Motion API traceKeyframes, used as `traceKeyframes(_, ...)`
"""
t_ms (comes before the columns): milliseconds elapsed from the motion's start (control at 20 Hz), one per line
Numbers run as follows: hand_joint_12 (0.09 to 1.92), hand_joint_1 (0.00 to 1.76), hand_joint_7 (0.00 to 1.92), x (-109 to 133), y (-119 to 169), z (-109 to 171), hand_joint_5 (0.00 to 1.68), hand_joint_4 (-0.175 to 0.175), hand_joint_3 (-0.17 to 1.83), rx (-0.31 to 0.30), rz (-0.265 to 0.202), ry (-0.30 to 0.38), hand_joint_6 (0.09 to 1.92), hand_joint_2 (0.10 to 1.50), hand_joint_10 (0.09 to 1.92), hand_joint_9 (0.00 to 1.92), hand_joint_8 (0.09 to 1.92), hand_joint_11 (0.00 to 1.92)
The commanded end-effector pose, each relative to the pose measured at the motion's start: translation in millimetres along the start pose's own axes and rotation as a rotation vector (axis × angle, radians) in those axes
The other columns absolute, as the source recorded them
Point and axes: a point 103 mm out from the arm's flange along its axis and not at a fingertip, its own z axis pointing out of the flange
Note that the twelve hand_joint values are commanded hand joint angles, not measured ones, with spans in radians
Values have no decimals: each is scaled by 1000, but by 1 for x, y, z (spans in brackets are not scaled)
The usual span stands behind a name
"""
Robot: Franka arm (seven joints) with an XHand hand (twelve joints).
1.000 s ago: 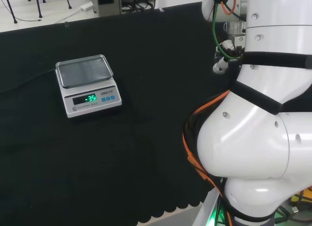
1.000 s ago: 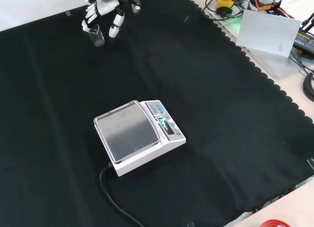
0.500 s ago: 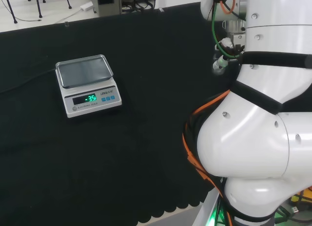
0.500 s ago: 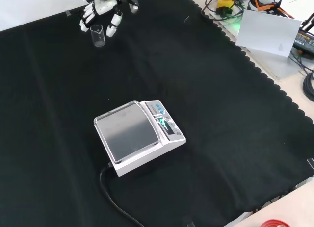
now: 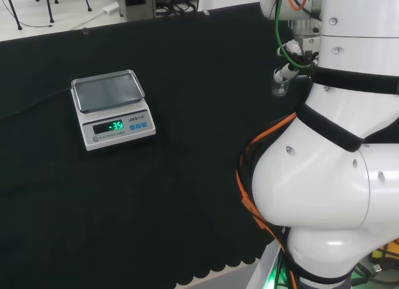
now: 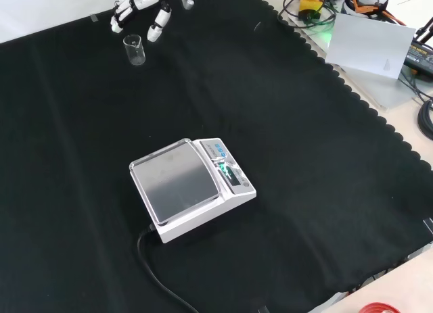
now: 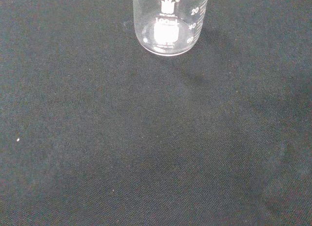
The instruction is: Pick up the beaker.
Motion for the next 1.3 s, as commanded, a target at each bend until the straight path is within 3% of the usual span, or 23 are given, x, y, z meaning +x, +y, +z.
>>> traceKeyframes(50,1429,874,87,-3,15,4,323,-24,-175,33,-7,5,87,1018,835,276,635,153)
traceKeyframes(150,1427,874,90,-3,15,4,324,-24,-175,57,-19,17,87,1017,835,277,636,153)
traceKeyframes(200,1427,874,90,-2,19,5,325,-24,-175,69,4,1,87,1017,834,278,637,152)
traceKeyframes(300,1423,874,91,-1,26,9,329,-24,-175,82,-22,10,87,1016,831,274,638,143)
traceKeyframes(550,1424,859,90,-2,32,20,334,-20,-175,124,-25,23,87,1011,820,236,638,120)
traceKeyframes(950,1432,856,93,0,32,29,352,-17,-175,130,-31,22,87,1010,827,233,640,116)
traceKeyframes(1300,1405,925,187,2,39,34,428,-31,-175,129,-38,5,87,1025,824,373,677,228)
